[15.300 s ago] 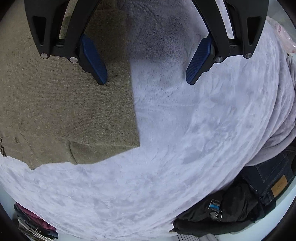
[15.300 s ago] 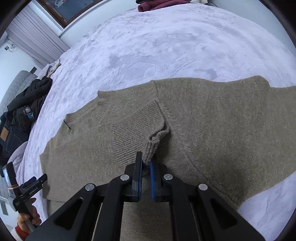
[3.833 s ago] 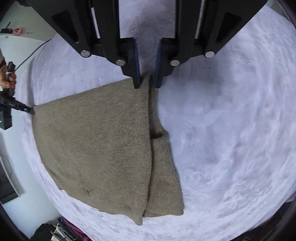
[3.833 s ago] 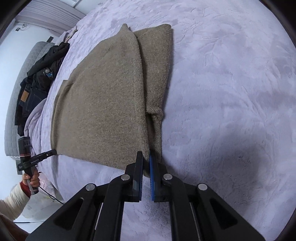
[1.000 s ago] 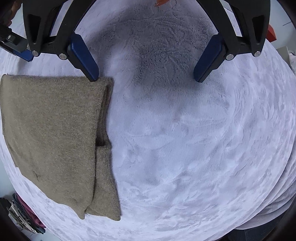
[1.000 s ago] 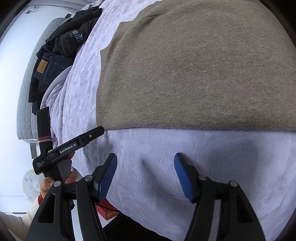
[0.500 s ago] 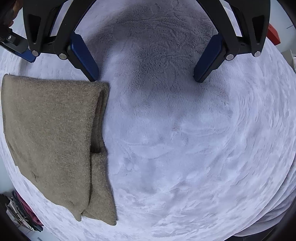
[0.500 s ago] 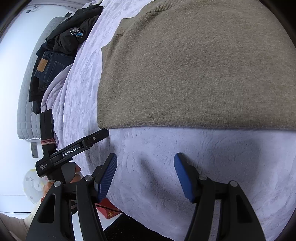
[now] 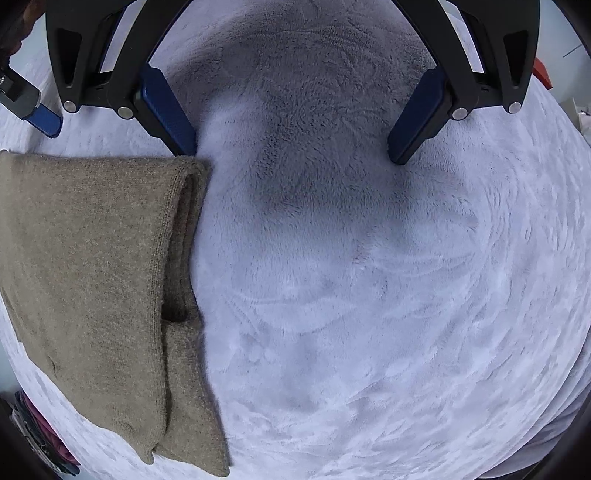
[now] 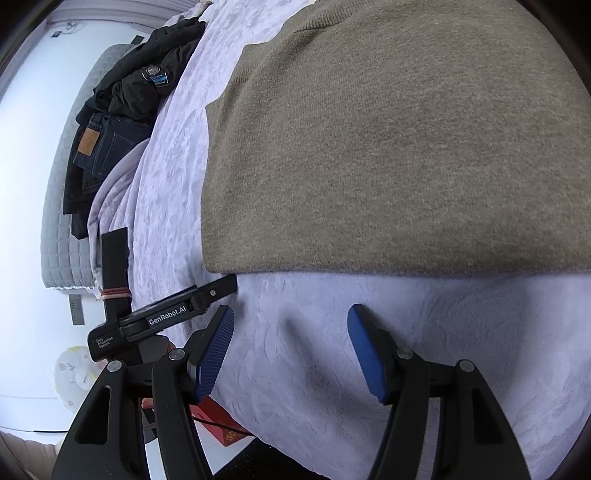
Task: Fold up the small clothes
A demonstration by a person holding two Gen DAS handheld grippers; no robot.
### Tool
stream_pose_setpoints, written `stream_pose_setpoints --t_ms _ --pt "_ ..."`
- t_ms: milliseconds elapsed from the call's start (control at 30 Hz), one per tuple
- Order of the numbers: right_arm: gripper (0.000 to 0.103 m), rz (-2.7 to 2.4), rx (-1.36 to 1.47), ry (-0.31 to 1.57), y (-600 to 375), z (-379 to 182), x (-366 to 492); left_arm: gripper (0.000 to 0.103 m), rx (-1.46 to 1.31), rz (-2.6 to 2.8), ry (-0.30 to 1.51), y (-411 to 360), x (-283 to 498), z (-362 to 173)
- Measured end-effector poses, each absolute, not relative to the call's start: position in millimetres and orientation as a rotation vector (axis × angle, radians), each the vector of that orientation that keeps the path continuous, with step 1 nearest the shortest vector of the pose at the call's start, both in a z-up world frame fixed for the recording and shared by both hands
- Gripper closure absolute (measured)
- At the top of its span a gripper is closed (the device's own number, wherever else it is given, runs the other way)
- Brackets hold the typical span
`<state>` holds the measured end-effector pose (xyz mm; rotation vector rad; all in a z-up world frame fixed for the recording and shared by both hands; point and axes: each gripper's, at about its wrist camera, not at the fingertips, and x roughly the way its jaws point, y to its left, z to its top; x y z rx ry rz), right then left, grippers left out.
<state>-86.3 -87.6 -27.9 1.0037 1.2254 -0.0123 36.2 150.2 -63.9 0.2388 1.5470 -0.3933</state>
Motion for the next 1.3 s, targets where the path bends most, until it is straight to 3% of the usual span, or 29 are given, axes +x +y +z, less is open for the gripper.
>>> stream_pose_setpoints --t_ms 500,533,567,633,767,900,1000,1033,1067,1100,1133,1233,1300 --pt "0.036 -0.041 1.441 1.007 -106.5 -71.3 -80.9 0.000 -0.017 -0.586 1.490 162.5 28.0 -27.9" --pt "0.044 -0.039 1.439 1.010 -106.3 -71.2 -79.8 0.000 -0.026 -0.593 1.487 158.8 30.4 -30.2" --pt "0.065 -0.041 1.435 1.016 -106.4 -71.5 -78.1 0.000 -0.034 -0.593 1.485 153.9 33.8 -33.0" --pt "0.095 -0.039 1.462 1.024 -107.2 -76.0 -75.5 0.000 -0.048 -0.587 1.480 150.8 35.2 -29.2" --pt "0.096 0.031 1.405 0.984 -105.5 -59.4 -76.5 0.000 -0.016 -0.595 1.439 145.1 32.4 -17.6" --pt "0.095 -0.005 1.291 1.110 -98.0 -65.3 -77.9 0.000 0.046 -0.564 1.443 150.1 29.4 -21.0" --pt "0.088 0.059 1.359 1.078 -90.7 -70.7 -73.9 0.000 0.031 -0.541 1.413 160.9 30.3 -14.0" --pt "0.078 0.086 1.364 1.070 -86.8 -70.5 -70.3 0.000 0.030 -0.533 1.398 164.8 31.2 -11.0" --pt "0.057 0.114 1.366 1.064 -81.5 -70.5 -64.9 0.000 0.036 -0.524 1.390 167.3 32.4 -9.2" --pt "0.049 0.131 1.367 1.058 -76.6 -71.3 -60.3 0.000 0.041 -0.513 1.388 170.3 33.7 -8.3" --pt "0.047 0.141 1.373 1.048 -71.5 -72.8 -53.3 0.000 0.043 -0.505 1.389 174.2 34.9 -7.8" --pt "0.049 0.116 1.448 1.037 -62.5 -86.3 -36.2 0.000 0.041 -0.485 1.396 185.6 38.5 -5.0" --pt "0.070 0.108 1.524 1.009 -60.2 -91.3 -30.3 0.000 0.044 -0.479 1.384 190.7 39.4 -0.3"
